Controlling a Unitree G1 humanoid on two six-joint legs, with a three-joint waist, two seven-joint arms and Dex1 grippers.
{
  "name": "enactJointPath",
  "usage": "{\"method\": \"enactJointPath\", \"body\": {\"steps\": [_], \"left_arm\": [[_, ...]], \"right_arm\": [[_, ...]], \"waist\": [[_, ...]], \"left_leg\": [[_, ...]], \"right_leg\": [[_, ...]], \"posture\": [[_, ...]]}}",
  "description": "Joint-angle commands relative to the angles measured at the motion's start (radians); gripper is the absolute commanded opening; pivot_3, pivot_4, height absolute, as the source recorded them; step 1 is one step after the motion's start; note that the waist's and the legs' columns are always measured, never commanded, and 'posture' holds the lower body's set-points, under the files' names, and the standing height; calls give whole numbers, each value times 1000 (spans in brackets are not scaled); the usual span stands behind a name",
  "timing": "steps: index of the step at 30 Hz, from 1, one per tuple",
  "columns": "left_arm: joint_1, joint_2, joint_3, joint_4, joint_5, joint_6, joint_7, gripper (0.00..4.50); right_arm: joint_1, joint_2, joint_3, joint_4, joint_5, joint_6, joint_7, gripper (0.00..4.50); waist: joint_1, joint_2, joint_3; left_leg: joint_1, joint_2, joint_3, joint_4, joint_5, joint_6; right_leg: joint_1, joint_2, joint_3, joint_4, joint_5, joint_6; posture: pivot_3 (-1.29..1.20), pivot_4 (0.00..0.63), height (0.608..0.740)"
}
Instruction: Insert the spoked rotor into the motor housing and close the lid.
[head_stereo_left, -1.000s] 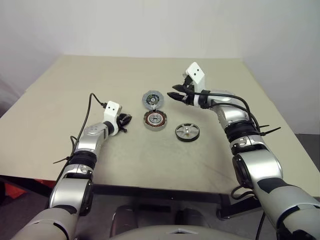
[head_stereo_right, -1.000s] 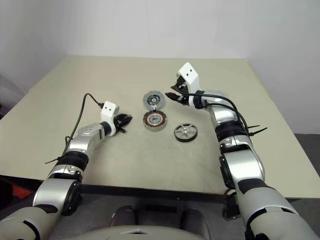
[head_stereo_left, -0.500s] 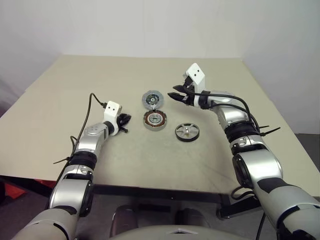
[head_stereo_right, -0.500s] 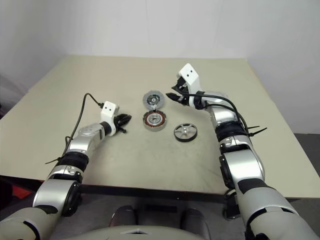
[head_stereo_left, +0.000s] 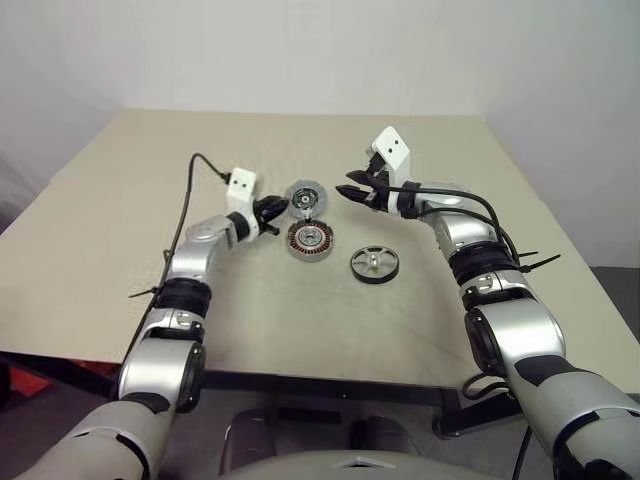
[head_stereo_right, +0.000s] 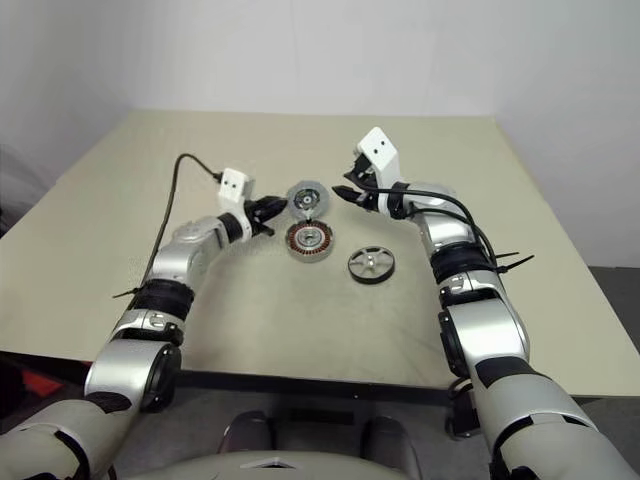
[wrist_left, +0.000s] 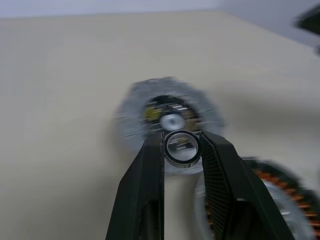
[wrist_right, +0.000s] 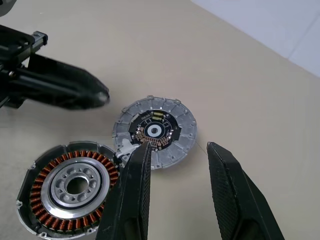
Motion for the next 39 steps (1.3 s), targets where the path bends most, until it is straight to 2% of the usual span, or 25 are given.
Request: {"method": "enactJointPath", "body": {"steps": [1,9,39], "left_arm": [[-26,15,-35,-62,-12,47,-78,720],[-25,54,-95,-58,21,70,-163,720],[-103,22,-155,118,99,19,-229,720]], "right_arm": [[-24,-8,-21,-25,5,-22,-9,1979],[-17,-13,-25,-30,8,-23,-18,1979],[1,-6,-33,-47,19,-31,-45,1979]], "waist": [[-2,0,0],[-1,1,2],[0,2,3]], "left_leg": [[0,0,0,0,0,0],[0,0,0,0,0,0],[0,0,0,-1,0,0]], "right_leg": [[0,0,0,0,0,0],[-1,0,0,0,0,0],[-1,0,0,0,0,0]], "posture": [[0,0,740],[0,0,740],[0,0,740]]}}
